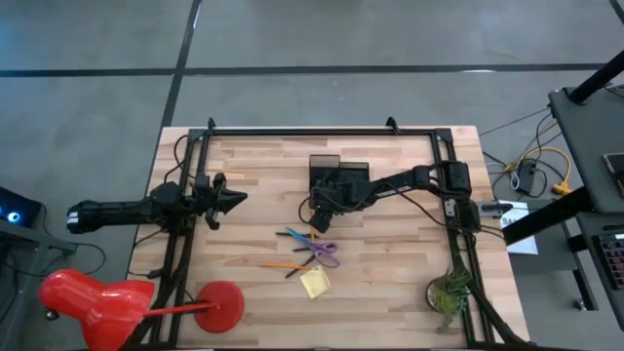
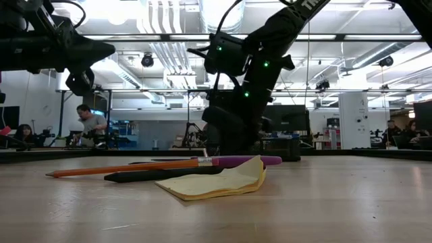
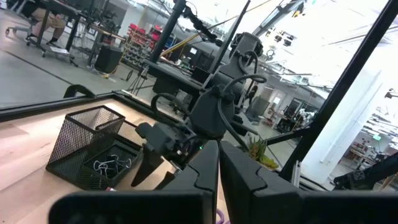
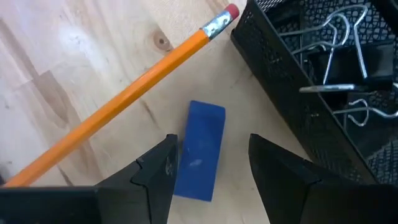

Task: Pick and place office supplies into organizer
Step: Put the blue eraser into the desk organizer

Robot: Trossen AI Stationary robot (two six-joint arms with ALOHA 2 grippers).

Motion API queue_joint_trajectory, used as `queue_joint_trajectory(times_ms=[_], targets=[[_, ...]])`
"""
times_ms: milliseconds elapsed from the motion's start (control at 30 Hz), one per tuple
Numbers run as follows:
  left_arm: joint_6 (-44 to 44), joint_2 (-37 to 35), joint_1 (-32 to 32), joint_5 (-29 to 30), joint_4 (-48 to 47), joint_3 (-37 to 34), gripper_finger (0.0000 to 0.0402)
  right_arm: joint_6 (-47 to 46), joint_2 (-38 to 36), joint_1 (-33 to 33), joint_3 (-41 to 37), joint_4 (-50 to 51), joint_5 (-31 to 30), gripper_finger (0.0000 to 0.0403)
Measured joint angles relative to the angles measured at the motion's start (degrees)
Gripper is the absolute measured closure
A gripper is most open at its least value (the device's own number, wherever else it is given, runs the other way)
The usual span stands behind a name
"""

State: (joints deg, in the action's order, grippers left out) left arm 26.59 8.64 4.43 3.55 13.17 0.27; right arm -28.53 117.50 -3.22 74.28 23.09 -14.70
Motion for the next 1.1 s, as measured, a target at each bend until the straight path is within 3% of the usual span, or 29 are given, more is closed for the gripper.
queue_joint_trajectory(times_ms=[200, 333, 767, 1100], targets=[[0.0, 0.0, 0.0, 0.0, 0.0, 0.0, 0.0402, -0.4, 0.6, 0.0, 0.5, 0.0, 0.2, 0.0218], [0.0, 0.0, 0.0, 0.0, 0.0, 0.0, 0.0402, -0.9, 0.6, -0.1, 0.5, 0.0, 3.5, 0.0223], [0.0, 0.1, 0.0, 0.0, 0.0, 0.0, 0.0402, -1.0, 0.6, 0.8, 0.6, -0.1, 5.7, 0.034], [0.0, 0.1, 0.0, 0.0, 0.0, 0.0, 0.0402, -0.1, 0.2, 0.8, 1.4, 1.2, 5.7, 0.0354]])
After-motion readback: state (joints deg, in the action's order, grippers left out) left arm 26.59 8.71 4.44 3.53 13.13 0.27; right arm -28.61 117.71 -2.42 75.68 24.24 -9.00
